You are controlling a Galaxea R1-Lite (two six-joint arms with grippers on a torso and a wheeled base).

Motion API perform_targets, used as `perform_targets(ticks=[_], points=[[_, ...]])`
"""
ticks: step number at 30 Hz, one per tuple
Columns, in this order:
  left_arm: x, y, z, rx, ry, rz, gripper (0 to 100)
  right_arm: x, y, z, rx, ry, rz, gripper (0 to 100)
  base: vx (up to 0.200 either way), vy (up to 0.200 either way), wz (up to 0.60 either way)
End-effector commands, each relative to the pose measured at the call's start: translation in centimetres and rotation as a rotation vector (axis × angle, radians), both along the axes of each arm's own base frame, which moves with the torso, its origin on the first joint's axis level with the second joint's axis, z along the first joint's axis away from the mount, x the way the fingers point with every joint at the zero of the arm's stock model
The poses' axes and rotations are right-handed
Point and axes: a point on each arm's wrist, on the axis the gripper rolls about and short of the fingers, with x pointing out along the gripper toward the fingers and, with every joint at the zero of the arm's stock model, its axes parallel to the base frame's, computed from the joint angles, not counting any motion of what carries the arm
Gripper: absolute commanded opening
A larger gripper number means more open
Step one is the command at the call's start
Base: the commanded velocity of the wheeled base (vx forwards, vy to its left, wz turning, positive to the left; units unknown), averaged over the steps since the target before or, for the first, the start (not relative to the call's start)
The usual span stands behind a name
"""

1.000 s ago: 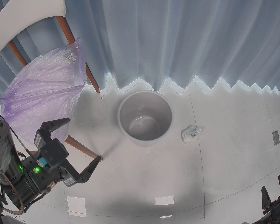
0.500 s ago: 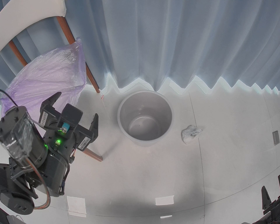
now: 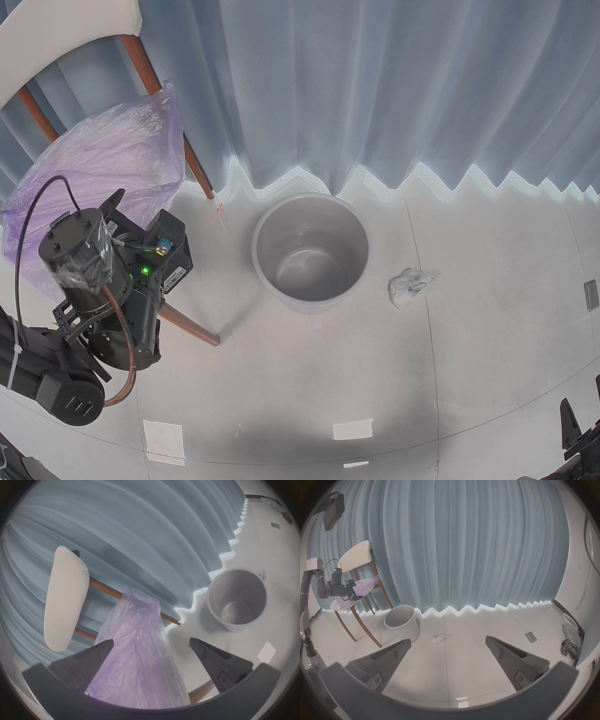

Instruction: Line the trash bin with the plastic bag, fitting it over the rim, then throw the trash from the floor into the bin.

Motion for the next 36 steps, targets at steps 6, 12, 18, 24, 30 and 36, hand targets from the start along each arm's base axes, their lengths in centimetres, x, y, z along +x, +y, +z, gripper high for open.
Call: perform_targets(ticks=[6,12,18,24,30,36], points=[[2.2,0.1,0.3,-0.011,-0.018,0.042,100,0.0,0.0,-0.5,0.000,-0.001,0.000,100,0.000,0.000,0.00],[3.3,1.2,0.1,0.017,-0.014,0.035,100,0.0,0.0,-0.5,0.000,-0.001,0.000,100,0.000,0.000,0.00],[3.6,1.5,0.1,0.045,-0.011,0.029,100,0.0,0.0,-0.5,0.000,-0.001,0.000,100,0.000,0.000,0.00],[4.1,2.1,0.1,0.056,-0.012,0.010,0,0.0,0.0,-0.5,0.000,-0.001,0.000,100,0.000,0.000,0.00],[4.2,2.5,0.2,0.059,-0.019,-0.006,0,0.0,0.0,-0.5,0.000,-0.001,0.000,100,0.000,0.000,0.00],[3.0,2.0,1.3,0.037,-0.049,-0.044,0,0.0,0.0,-0.5,0.000,-0.001,0.000,100,0.000,0.000,0.00]])
